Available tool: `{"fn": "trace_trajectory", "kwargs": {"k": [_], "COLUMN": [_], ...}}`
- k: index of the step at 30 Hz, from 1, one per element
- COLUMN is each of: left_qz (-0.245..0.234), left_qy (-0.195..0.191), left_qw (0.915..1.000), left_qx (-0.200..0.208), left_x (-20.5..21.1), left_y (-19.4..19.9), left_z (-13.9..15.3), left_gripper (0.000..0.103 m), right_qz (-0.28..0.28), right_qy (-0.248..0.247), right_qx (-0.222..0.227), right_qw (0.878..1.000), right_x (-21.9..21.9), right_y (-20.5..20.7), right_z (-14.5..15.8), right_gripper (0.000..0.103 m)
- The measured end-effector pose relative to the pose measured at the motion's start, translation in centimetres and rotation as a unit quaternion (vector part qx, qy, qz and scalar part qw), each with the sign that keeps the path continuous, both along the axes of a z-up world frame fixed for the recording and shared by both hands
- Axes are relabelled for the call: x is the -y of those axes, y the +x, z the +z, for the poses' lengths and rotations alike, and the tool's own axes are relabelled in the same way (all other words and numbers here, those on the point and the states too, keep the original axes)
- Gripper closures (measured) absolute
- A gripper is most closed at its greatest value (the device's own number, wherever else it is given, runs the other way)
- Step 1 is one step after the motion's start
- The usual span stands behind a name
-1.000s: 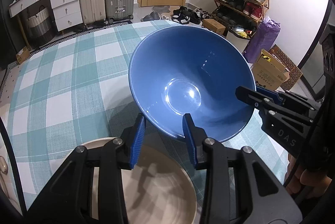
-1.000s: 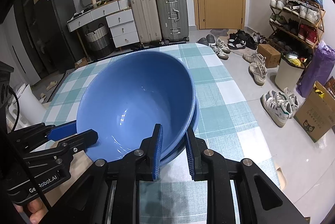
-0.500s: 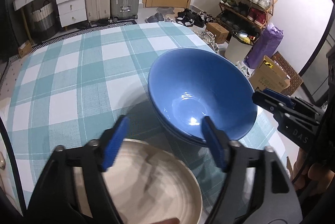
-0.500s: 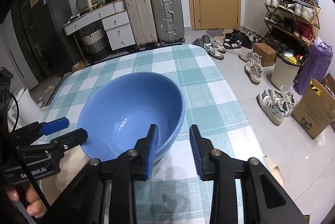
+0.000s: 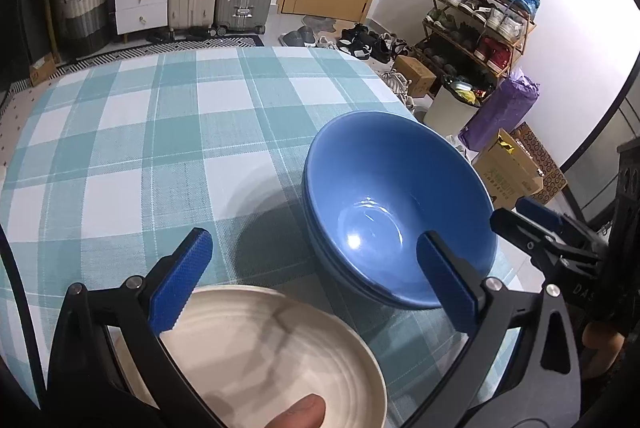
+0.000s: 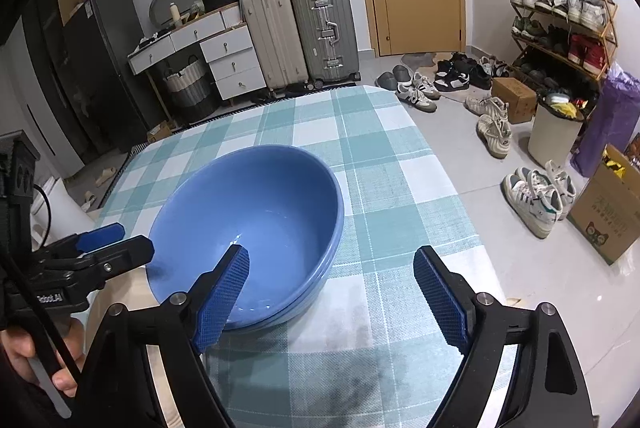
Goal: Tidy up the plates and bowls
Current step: 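Open both tools and release the bowl onto the stack, then close both tools on the rim of the three-bowl stack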
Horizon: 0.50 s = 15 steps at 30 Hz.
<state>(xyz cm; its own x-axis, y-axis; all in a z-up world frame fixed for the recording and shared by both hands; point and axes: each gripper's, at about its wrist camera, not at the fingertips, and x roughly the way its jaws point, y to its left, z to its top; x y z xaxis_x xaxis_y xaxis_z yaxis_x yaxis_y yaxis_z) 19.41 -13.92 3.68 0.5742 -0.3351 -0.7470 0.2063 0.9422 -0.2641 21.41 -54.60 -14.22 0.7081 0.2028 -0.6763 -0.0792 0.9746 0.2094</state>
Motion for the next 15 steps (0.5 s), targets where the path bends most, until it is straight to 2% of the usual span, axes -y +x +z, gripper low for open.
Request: {"fn": "trace_trajectory", "kwargs": {"k": [3, 6, 8, 12, 15], "left_qz": [0.003, 0.008, 0.012, 0.018, 0.018], "left_qy": [-0.012, -0.008, -0.015, -0.026, -0.034], "left_qw": [0.9998, 0.9997, 0.9995, 0.9988, 0.9981], "left_qx": [-0.013, -0.02, -0.024, -0.038, -0.049], "left_x": [0.0, 0.2, 0.1, -0.1, 0.0], "left_y": [0.7, 1.4, 1.7, 2.4, 2.9], "left_z": [-0.6, -1.2, -1.4, -2.2, -2.8], "left_gripper": [0.001, 0.001, 0.001, 0.002, 0.01], "right_qz": [0.002, 0.005, 0.005, 0.009, 0.01], "right_qy": [0.032, 0.056, 0.063, 0.081, 0.09], "right_qx": [-0.009, -0.015, -0.019, -0.026, -0.031], "right_qw": [0.999, 0.998, 0.998, 0.996, 0.995], "right_x": [0.5, 0.7, 0.7, 0.7, 0.7], "right_y": [0.5, 1.1, 1.3, 1.8, 2.1], "right_z": [-0.7, -1.4, -1.7, -2.4, -2.7], "right_gripper": [0.017, 0.018, 0.027, 0.034, 0.044]}}
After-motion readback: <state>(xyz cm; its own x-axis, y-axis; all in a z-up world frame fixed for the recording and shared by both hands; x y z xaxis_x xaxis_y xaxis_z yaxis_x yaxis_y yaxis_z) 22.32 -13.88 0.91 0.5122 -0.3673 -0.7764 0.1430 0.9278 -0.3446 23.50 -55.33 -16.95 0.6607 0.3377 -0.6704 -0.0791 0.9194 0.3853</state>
